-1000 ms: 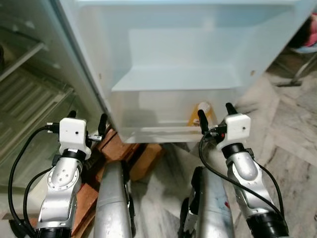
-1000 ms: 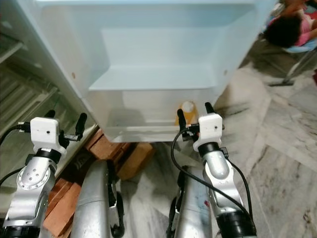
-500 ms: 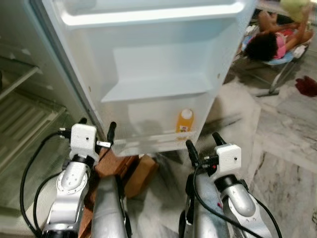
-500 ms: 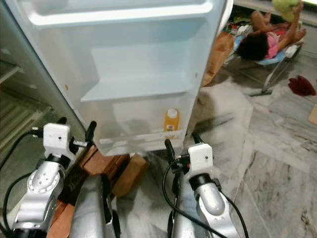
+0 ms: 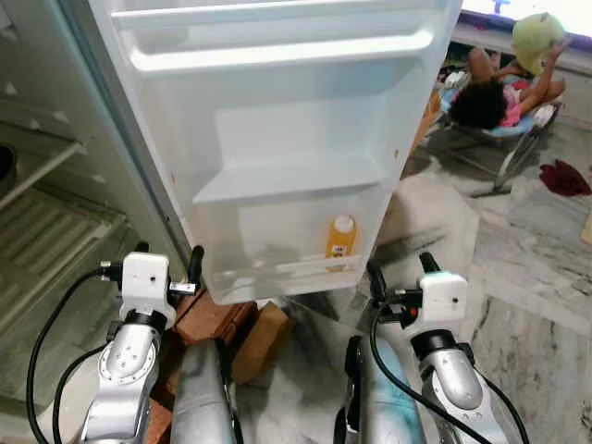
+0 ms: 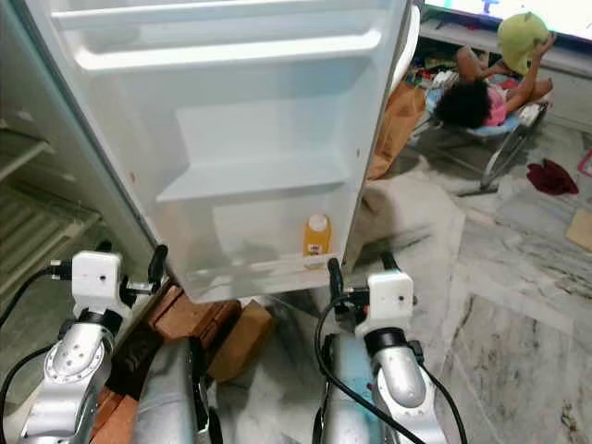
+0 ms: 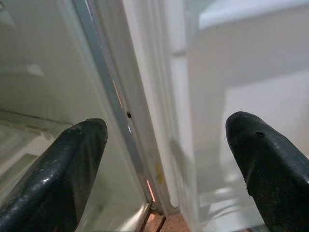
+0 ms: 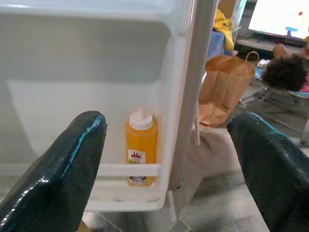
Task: Restocking fridge
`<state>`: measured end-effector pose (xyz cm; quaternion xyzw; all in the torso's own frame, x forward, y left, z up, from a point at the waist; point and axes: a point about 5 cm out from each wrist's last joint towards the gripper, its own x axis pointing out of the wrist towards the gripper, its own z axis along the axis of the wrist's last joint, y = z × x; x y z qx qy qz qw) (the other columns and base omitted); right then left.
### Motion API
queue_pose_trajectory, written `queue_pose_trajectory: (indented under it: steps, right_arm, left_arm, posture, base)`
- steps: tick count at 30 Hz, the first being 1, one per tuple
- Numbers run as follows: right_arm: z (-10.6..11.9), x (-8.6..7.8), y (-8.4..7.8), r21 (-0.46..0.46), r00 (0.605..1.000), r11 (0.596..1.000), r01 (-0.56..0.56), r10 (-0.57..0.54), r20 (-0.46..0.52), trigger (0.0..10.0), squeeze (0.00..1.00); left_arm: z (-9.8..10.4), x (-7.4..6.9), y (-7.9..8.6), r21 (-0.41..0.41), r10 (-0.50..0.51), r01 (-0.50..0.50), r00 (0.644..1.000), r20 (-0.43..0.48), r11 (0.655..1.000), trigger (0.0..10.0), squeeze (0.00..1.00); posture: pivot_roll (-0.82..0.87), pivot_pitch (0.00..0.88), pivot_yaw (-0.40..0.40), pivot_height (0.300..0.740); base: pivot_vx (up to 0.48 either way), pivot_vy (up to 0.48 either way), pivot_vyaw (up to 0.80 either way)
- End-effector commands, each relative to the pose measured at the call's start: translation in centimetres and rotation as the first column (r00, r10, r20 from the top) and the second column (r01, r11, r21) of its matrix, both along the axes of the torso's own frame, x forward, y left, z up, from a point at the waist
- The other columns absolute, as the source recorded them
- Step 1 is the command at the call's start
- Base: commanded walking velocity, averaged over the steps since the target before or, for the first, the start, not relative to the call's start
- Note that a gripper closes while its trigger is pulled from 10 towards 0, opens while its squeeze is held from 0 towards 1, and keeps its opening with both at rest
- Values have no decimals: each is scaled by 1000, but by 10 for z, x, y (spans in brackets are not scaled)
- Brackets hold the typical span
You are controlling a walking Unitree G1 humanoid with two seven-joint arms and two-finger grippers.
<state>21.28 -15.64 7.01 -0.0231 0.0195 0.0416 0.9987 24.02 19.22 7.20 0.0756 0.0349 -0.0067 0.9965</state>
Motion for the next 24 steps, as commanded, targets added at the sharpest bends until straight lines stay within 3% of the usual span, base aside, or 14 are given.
queue_pose_trajectory:
  steps: [1,5,12,17,19,24]
  right_arm:
    - [4,6,-1,-3,1000,1000,6,-6,26,10000,0]
    - [6,17,0,-8,999,1000,0,0,39,10000,0]
    - [18,38,-5,-9,996,1000,11,-10,85,10000,0]
    - [19,41,-6,-10,996,1000,10,-9,90,10000,0]
    - [18,39,-10,-12,996,1000,22,-21,85,10000,0]
    - [16,37,-11,-14,997,1000,23,-22,79,10000,0]
  left_arm:
    - [9,9,-8,0,-14,14,999,50,1000,10000,0]
    - [14,21,-19,-15,-30,31,996,79,999,10000,0]
    - [25,35,-22,-17,-28,30,994,106,999,10000,0]
    - [26,33,-13,18,-8,6,995,97,1000,10000,0]
    - [17,27,-8,12,8,-9,998,69,1000,10000,0]
    - [14,24,-10,8,5,-6,998,59,1000,10000,0]
  posture:
    - [17,0,-13,646]
    - [20,0,-18,665]
    - [42,0,-26,709]
    - [41,0,-23,733]
    - [28,0,-27,740]
    - [23,0,-31,740]
  base:
    - [0,0,0]
    - [0,0,0]
    - [0,0,0]
    - [0,0,0]
    - [0,0,0]
    - [0,0,0]
